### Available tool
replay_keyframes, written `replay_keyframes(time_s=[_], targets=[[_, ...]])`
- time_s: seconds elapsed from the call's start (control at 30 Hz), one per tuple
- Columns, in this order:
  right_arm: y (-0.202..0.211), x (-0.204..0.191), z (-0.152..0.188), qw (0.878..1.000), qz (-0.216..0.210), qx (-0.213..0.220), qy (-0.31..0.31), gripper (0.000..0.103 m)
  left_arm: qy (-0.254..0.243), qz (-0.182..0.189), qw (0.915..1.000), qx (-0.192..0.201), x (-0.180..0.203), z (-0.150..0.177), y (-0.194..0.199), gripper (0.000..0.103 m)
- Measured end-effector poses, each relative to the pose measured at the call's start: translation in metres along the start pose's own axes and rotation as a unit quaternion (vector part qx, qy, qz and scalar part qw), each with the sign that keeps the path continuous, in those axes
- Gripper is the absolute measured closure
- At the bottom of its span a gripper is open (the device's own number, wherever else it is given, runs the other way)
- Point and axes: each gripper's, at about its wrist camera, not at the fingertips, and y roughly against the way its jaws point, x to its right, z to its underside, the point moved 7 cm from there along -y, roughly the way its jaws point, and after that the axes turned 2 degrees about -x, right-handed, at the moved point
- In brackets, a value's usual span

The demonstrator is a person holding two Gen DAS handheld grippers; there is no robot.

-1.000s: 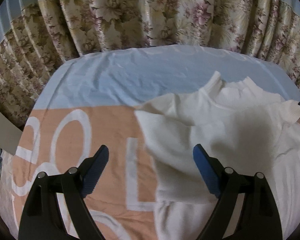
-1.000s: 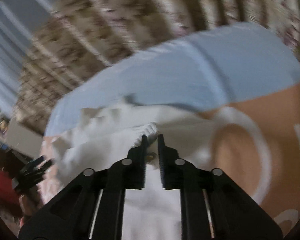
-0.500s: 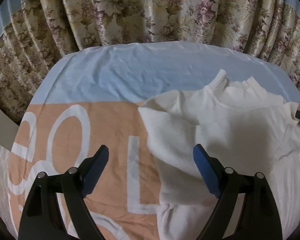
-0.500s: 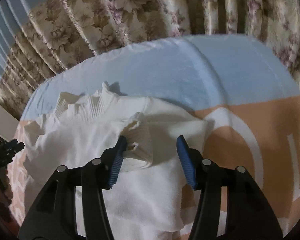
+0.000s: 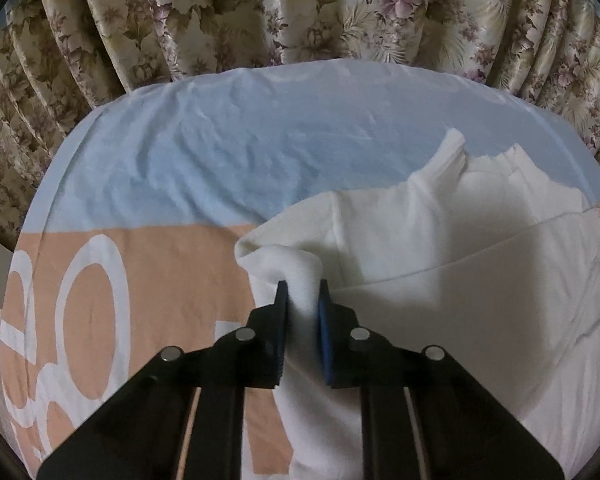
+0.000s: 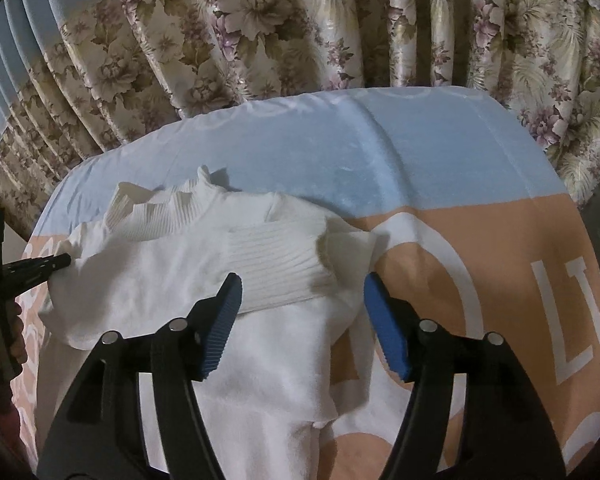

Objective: Fold small clothes
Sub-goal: 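Pinch the sweater side edge with the left gripper and fold inward while the right gripper pinches fabric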

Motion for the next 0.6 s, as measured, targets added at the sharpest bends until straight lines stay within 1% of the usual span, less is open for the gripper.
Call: replay_keyframes(time_s=[0.1,0.13,0.17,0.2,0.23,0.27,0.37,0.47,0.53,0.6], targets=[[-0.01,-0.002,-0.002,1.0,-0.004,-0.01,0.003,0.034,-0.016,-0.012,0.9998,0.003,0.0,-0.001,-0.001,0.09],[-0.018,-0.005,-0.002,1.0,-0.003,-0.016,0.015,0.037,-0.022,-0.014,0.9997,0.004,0.001,0.0,-0.001,0.09],[-0.025,-0.008,-0.002,0.999,0.0,-0.023,0.024,0.058,-0.025,-0.016,0.9996,0.004,0.001,0.0,-0.001,0.09],[-0.037,-0.011,-0.001,0.999,0.011,-0.038,0.035,0.073,-0.027,-0.02,0.9994,0.005,-0.001,0.0,-0.001,0.09],[-0.04,-0.011,-0.001,0.998,0.023,-0.04,0.039,0.088,-0.029,-0.023,0.9993,0.005,-0.003,0.0,0.0,0.09],[-0.039,-0.013,-0.002,0.998,0.025,-0.034,0.042,0.093,-0.029,-0.023,0.9993,0.005,-0.006,0.0,0.001,0.09],[-0.023,-0.022,0.001,0.999,0.004,-0.023,0.034,0.094,-0.029,-0.032,0.999,0.003,-0.018,-0.002,0.001,0.09],[0.003,-0.032,0.013,0.999,-0.024,-0.022,0.019,0.094,-0.032,-0.017,0.9993,-0.005,-0.024,-0.003,-0.001,0.09],[0.012,-0.031,0.024,1.0,-0.018,-0.023,0.01,0.094,-0.051,-0.016,0.9986,-0.005,-0.019,-0.005,-0.002,0.09],[0.013,-0.025,0.03,1.0,-0.001,-0.023,0.009,0.094,-0.071,-0.012,0.9974,-0.004,-0.009,-0.005,-0.002,0.086]])
